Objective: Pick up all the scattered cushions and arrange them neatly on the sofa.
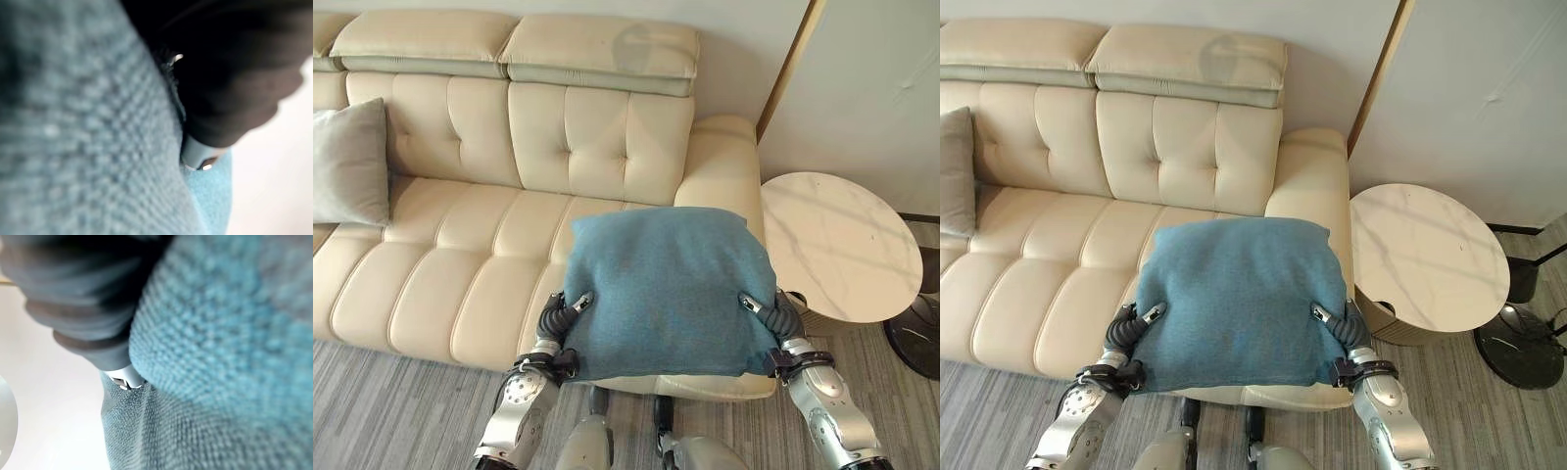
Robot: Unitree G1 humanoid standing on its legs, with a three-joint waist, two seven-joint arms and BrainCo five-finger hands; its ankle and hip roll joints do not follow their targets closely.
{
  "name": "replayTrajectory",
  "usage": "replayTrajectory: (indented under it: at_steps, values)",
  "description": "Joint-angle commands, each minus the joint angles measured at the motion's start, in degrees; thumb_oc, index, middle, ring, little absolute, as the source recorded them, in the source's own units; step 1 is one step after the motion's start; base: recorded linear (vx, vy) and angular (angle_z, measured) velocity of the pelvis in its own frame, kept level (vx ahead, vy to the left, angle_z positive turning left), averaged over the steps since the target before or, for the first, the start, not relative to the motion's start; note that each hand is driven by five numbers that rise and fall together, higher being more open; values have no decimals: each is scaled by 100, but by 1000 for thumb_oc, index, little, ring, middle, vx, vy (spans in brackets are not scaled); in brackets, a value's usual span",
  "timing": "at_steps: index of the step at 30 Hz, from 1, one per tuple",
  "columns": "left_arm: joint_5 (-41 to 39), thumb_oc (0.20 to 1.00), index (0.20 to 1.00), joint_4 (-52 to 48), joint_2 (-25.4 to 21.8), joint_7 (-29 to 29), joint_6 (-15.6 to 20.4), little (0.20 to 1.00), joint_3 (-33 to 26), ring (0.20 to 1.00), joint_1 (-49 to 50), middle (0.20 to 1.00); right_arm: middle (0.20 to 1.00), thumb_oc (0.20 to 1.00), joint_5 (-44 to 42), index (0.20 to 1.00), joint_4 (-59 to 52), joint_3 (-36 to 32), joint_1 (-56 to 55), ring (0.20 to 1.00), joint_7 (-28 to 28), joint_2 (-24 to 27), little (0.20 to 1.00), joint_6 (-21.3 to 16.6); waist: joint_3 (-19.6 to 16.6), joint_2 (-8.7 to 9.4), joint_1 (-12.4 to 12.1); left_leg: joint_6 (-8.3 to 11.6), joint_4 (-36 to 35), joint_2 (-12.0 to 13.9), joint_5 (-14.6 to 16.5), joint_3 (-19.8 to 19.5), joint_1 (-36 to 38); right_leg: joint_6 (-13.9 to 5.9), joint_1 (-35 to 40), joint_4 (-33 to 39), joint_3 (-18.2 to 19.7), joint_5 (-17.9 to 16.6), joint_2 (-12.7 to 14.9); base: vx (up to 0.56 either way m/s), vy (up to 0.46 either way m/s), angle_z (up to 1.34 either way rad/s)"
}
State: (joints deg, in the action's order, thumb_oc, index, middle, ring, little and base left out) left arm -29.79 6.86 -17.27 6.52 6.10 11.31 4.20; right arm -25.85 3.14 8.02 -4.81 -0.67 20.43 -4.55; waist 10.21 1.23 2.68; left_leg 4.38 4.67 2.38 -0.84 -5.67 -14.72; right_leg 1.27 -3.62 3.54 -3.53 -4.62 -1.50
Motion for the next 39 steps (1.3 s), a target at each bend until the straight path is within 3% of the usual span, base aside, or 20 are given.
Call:
replayTrajectory:
  at_steps: [1, 5, 6, 8, 16, 18, 23, 28, 30, 32, 36, 39]
  values:
    - [269, 200, 200, -721, 9, -308, 546, 200, 265, 200, -211, 200, 200, 200, 128, 200, -603, 190, 332, 200, 197, -372, 200, -483, -334, 37, -160, 36, -459, -125, -207, 305, 266, -924, 41, -372, 209, 612, 439, 177, 332, -25]
    - [323, 200, 200, -749, -129, -330, 516, 200, 229, 200, -201, 200, 200, 200, 287, 200, -606, 202, 348, 200, 235, -479, 200, -420, -420, 85, -161, -116, -339, -211, -60, 461, 416, -1040, 36, -627, 408, 676, 701, 145, 271, -30]
    - [325, 200, 200, -776, -219, -308, 508, 200, 147, 200, -204, 200, 200, 200, 323, 200, -612, 265, 404, 200, 267, -557, 200, -408, -422, 120, -183, -231, -226, -243, 60, 618, 500, -1123, -80, -884, 513, 632, 815, 76, 228, -43]
    - [315, 200, 200, -760, -326, -188, 537, 200, -50, 200, -152, 200, 200, 200, 341, 200, -507, 398, 570, 200, 255, -730, 200, -437, -367, 125, -286, -332, -50, -185, 248, 922, 610, -1179, -325, -1305, 257, 549, 959, 66, 252, -52]
    - [424, 200, 200, -690, -295, -91, 586, 200, -270, 200, -51, 200, 200, 200, 472, 200, -427, 556, 825, 200, 243, -673, 200, -440, -340, 212, -269, -445, -65, -519, 441, 1010, 870, -1035, -710, -729, -237, 292, 592, 91, 104, -48]
    - [508, 200, 200, -599, -223, 33, 633, 200, -225, 200, -169, 200, 200, 200, 586, 200, -442, 577, 906, 200, 135, -647, 200, -523, -316, 203, -251, -457, -59, -605, 452, 903, 830, -971, -759, -699, 32, 268, 456, 93, 30, 39]
    - [863, 200, 200, -475, -362, 415, 803, 200, -179, 200, -691, 200, 200, 200, 852, 200, -320, 836, 1693, 200, -254, -645, 200, -672, -311, 150, -324, -471, -23, -646, 470, 861, 483, -957, -912, -429, -131, 64, 500, 3, -21, 26]
    - [1211, 200, 200, -67, -519, 1188, 1093, 200, 10, 200, -2032, 200, 200, 200, 1061, 200, 236, 1229, 3318, 200, -895, -954, 200, -855, -225, 86, -416, -448, 51, -650, 344, 820, -359, -950, -1613, -350, -128, -92, 499, -135, -15, 1]
    - [1529, 200, 200, 722, -898, 2023, 1243, 200, 308, 200, -3807, 200, 200, 200, 1838, 200, 1020, 1324, 5202, 200, -1919, -858, 200, -957, -71, 16, -525, -371, 91, -676, 208, 787, -889, -951, -2146, -421, -139, -131, 497, -122, 9, 7]
    - [1561, 200, 200, 968, -1016, 2159, 1253, 200, 394, 200, -4265, 200, 200, 200, 1946, 200, 1246, 1321, 5602, 200, -2120, -823, 200, -910, -21, 8, -545, -346, 104, -682, 172, 775, -999, -950, -2249, -434, -144, -139, 502, -70, -4, 21]
    - [1806, 200, 200, 2303, -1605, 2693, 1164, 200, 895, 200, -6388, 200, 200, 200, 2152, 200, 2422, 1351, 7365, 200, -2853, -575, 200, -811, 204, -28, -668, -258, 121, -660, 20, 707, -1467, -988, -2670, -428, -160, -207, 544, -55, -16, 4]
    - [1755, 200, 200, 2760, -1714, 2759, 1125, 200, 1028, 200, -7003, 200, 200, 200, 2134, 200, 2787, 1356, 7910, 200, -3065, -483, 200, -755, 269, -42, -689, -235, 105, -656, -34, 663, -1660, -1010, -2871, -426, -152, -237, 551, -24, -11, 10]
